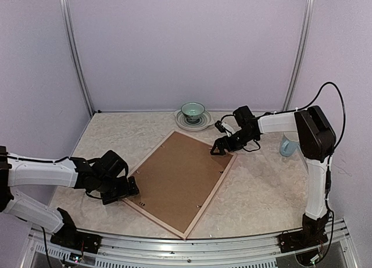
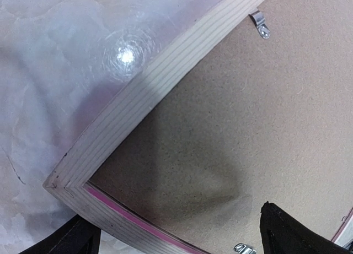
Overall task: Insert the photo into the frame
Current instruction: Rotate the photo frame at the center of the board, then press the fastener onto the backboard.
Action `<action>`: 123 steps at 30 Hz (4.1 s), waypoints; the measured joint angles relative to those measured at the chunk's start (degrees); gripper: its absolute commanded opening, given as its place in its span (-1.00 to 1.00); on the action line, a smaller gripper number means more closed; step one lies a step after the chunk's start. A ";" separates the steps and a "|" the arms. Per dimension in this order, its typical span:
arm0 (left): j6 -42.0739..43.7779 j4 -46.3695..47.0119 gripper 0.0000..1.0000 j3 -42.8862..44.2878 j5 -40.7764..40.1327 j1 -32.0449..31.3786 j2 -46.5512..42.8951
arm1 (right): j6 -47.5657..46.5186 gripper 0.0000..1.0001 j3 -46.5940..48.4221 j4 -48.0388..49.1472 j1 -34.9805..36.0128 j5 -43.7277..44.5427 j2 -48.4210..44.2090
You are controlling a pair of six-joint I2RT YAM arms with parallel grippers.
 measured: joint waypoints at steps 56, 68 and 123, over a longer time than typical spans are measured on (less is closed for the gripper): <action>15.76 8.98 0.98 41.42 0.39 9.44 39.93 | 23.04 0.98 -40.81 -7.69 6.51 14.60 -38.49; 19.74 8.61 0.98 33.48 3.67 7.50 25.97 | 24.63 0.98 -40.00 -3.26 5.53 15.43 -43.32; 21.55 12.17 -0.19 22.58 4.20 7.37 28.44 | 24.39 0.98 -39.60 0.24 5.42 15.19 -40.26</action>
